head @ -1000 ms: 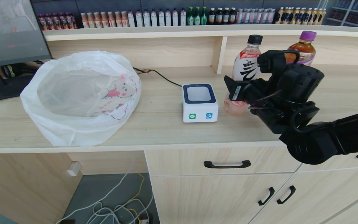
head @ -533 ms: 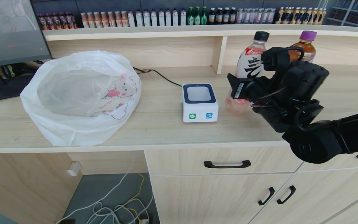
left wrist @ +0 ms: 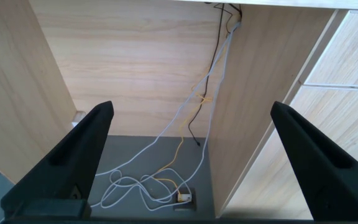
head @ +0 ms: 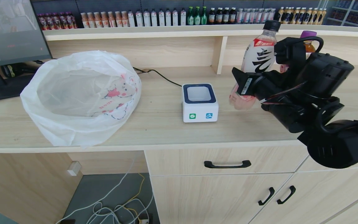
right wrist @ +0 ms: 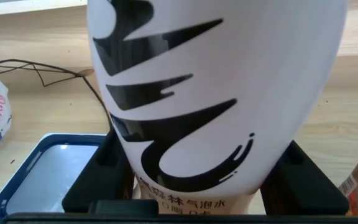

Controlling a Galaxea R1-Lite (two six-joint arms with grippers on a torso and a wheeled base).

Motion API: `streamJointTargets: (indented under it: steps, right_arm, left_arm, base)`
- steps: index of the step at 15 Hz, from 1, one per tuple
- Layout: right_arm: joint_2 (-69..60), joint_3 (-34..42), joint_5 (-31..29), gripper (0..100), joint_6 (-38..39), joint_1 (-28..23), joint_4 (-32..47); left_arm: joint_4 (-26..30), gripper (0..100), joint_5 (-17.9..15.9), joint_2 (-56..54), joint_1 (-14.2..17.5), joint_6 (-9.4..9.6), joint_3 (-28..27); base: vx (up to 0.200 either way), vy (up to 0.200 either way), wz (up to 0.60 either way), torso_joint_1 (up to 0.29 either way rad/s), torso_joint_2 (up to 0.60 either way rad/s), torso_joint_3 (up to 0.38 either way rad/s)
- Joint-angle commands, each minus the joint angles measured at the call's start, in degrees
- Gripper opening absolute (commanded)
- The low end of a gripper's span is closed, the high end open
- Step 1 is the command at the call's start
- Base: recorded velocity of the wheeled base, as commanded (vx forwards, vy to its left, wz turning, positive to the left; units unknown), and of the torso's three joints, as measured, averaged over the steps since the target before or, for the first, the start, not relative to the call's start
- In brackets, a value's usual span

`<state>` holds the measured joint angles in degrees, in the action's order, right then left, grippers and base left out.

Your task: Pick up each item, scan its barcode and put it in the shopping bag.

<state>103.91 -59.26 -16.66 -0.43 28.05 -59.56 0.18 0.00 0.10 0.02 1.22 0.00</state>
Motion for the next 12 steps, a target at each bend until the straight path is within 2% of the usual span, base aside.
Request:
streamJointTargets:
  steps: [1,9,12]
  right_arm:
    - [-5.74,4.41,-0.03,0,-0.01,1.83,-0.03]
    - [-20.77,20.94,5.50,0,0.34,2.89,-0.11]
    - [-24.02,27.44,7.70,0,3.24,3.41,-0.38]
  left_arm:
    - [-0.01,100,0.00,-0.01,-0.02,0.01,0.00]
    - [-0.01,100,0.00,-0.01,0.06,0.01,0.00]
    - [-0.01,100,0.00,-0.01,0.06,0.01,0.00]
  base:
    - [0.000,0.000,0.00,0.000,0.00,0.000]
    - [0.000,0.000,0.00,0.000,0.00,0.000]
    - [0.000,0.000,0.00,0.000,0.00,0.000]
